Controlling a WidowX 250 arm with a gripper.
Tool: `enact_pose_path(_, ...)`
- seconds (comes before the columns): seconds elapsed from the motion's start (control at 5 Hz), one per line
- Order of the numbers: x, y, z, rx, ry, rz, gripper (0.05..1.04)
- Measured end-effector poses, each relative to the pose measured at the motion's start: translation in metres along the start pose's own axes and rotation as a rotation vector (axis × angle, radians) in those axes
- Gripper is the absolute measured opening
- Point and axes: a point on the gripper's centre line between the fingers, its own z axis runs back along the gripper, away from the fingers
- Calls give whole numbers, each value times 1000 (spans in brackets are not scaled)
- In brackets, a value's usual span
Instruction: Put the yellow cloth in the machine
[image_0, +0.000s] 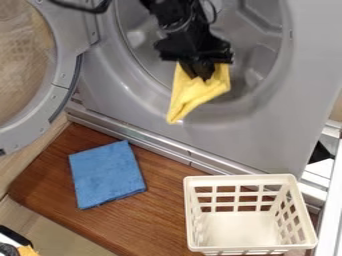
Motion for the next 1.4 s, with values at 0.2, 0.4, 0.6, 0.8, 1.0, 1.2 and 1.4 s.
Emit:
enact_pose_path(0.2, 21, 7, -16, 25, 28, 7, 72)
enact_pose_path(0.4, 39, 14, -32, 46, 44, 5, 73)
enact_pose_path(0.6, 45, 19, -52, 49, 81, 23, 98)
enact_pose_path(0.8, 47, 18, -62, 45, 99, 39, 270)
enact_pose_path(1.0, 47, 18, -64, 48, 126, 26, 550)
enact_pose_path(1.2, 47, 16, -64, 49, 129, 18, 854)
enact_pose_path(1.4, 46, 13, -65, 49, 131, 7, 1007)
